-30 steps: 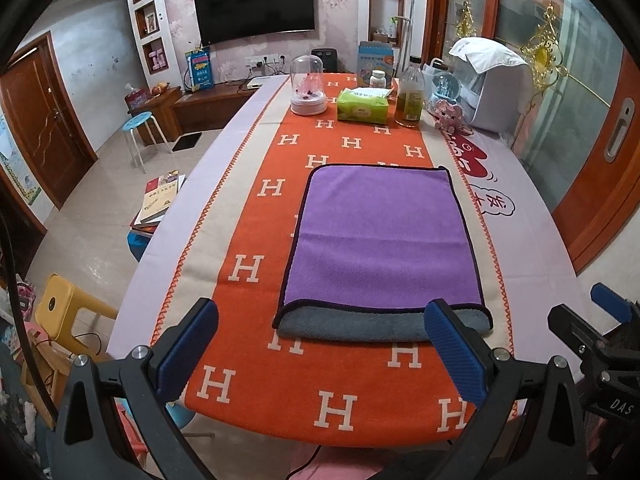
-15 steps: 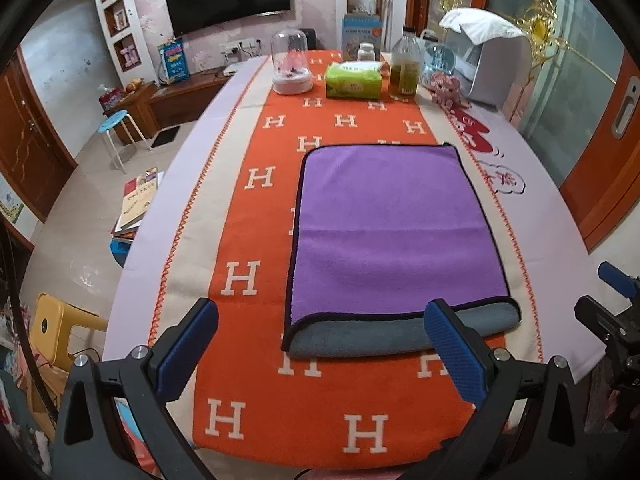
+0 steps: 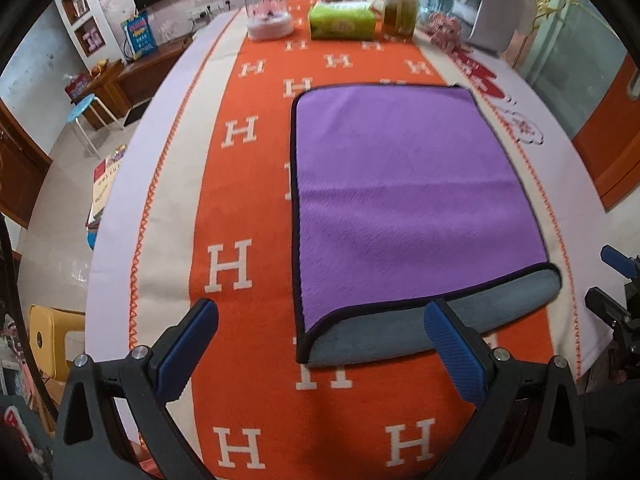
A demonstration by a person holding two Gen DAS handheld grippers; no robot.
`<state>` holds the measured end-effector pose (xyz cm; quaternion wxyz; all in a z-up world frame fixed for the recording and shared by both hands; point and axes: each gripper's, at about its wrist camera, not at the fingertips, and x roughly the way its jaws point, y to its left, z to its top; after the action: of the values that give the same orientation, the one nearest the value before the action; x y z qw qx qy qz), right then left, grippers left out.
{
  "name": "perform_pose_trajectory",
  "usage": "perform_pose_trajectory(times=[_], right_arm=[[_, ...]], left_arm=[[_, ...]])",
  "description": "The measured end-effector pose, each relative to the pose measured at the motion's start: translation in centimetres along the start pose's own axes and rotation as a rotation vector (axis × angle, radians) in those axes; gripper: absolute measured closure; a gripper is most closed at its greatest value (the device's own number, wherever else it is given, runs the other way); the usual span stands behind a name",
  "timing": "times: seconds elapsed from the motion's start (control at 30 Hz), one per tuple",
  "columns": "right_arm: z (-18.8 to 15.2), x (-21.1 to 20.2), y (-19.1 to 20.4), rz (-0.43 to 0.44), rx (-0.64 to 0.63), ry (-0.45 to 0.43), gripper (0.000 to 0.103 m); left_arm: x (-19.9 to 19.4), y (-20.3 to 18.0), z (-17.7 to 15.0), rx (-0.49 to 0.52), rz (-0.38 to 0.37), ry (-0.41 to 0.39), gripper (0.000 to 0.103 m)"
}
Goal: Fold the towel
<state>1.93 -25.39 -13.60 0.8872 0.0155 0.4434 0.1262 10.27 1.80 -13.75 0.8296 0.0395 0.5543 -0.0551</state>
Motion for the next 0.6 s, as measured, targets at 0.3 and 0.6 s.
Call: perform_pose_trajectory(times=[0.3,0.6], right_arm=[[-0.6,3.2,-0.8,0.002,0.017,0.092,0.019],[-0.6,5.3,-0.7,0.017,0.010,0.144,0.033]], left_arm=[[4.4,0.9,-0.3,0.000,-0.027,0.113,0.001],[7.7,2.1,-0.1,-0.031,-0.069,0.186,0.007]])
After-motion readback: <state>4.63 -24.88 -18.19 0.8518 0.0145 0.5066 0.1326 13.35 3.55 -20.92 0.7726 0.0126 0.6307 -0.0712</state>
